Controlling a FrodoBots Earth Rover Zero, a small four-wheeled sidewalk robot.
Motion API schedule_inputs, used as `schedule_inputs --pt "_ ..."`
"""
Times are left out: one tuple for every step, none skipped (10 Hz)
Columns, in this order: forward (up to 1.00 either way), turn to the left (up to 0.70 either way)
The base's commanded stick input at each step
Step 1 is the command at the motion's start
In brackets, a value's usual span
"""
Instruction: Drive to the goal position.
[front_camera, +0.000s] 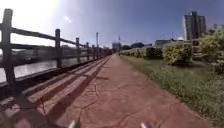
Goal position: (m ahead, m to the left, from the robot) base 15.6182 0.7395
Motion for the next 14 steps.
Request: schedule_inputs --pt "0.5 0.0" --pt "0.5 0.0" --pt "0.5 0.0" --pt "0.5 0.0" --pt "0.5 0.0" --pt "0.5 0.0" --pt "0.5 0.0" --pt "0.5 0.0" --pt "0.5 0.0" --pt "0.5 0.0" --pt "0.5 0.0" --pt "0.5 0.0" --pt "0.5 0.0" --pt "0.5 0.0"
